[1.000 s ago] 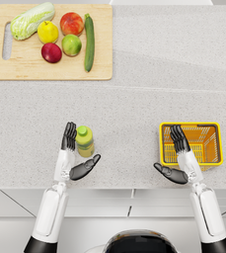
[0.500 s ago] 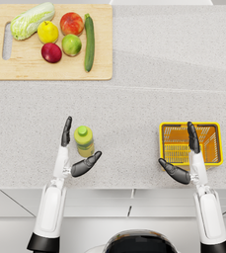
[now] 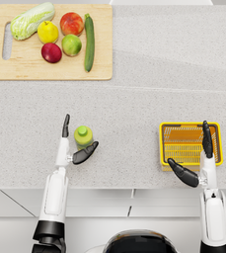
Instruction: Pick up the green tea and place it into the yellow basket
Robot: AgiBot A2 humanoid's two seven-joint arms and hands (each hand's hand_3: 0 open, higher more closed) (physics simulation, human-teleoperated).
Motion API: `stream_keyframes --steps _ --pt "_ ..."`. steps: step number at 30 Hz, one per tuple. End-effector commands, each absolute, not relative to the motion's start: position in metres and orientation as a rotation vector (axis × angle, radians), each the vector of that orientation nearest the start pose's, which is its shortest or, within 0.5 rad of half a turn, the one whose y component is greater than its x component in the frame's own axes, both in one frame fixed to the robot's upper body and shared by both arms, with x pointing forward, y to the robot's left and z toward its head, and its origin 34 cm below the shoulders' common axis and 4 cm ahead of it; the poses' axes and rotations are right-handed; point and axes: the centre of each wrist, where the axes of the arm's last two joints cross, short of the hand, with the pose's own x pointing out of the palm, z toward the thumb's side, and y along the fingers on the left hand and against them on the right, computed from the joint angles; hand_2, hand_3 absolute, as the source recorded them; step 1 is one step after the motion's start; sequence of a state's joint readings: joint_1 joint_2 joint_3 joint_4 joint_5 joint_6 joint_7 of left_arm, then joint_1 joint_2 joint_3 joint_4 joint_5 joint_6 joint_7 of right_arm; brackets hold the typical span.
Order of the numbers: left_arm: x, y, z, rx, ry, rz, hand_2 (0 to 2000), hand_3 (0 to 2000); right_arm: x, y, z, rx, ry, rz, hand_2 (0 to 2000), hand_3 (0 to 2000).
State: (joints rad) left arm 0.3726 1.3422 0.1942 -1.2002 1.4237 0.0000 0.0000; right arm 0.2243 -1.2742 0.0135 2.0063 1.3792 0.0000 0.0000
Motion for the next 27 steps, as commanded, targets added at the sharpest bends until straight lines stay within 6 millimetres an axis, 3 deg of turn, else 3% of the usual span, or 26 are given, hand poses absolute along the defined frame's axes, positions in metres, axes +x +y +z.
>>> stream_keyframes --steps 1,5,11,12,13,16,17,20,23,27 --pt "0.324 0.206 0.091 0.023 0.199 -1.669 0 0 0.224 -0.216 0.251 -0.555 -0.372 1.642 0 0" --pt "0.33 0.197 0.082 -0.011 0.235 -1.684 0 0 0.228 -0.212 0.249 -0.54 -0.374 1.654 0 0" --pt "0.338 0.2 0.075 -0.071 0.254 -1.65 0 0 0.229 -0.209 0.247 -0.525 -0.379 1.66 0 0" --pt "0.338 0.201 0.078 -0.065 0.237 -1.646 1361 327 0.229 -0.209 0.245 -0.518 -0.374 1.662 0 0" --pt "0.338 0.201 0.078 -0.069 0.234 -1.658 2000 653 0.229 -0.208 0.244 -0.514 -0.372 1.666 0 0" --pt "0.337 0.203 0.075 -0.092 0.24 -1.703 2000 1633 0.228 -0.203 0.244 -0.51 -0.381 1.678 0 0" --pt "0.336 0.202 0.076 -0.084 0.232 -1.692 2000 1960 0.23 -0.203 0.259 -0.551 -0.437 1.657 0 0" --pt "0.332 0.195 0.095 -0.013 0.16 -1.72 2000 2000 0.231 -0.2 0.262 -0.551 -0.451 1.663 0 0" --pt "0.33 0.176 0.147 0.14 -0.003 -1.814 2000 2000 0.238 -0.177 0.258 -0.521 -0.466 1.744 0 0" --pt "0.323 0.161 0.206 0.305 -0.206 -1.837 2000 2000 0.25 -0.148 0.237 -0.432 -0.413 1.852 0 0"
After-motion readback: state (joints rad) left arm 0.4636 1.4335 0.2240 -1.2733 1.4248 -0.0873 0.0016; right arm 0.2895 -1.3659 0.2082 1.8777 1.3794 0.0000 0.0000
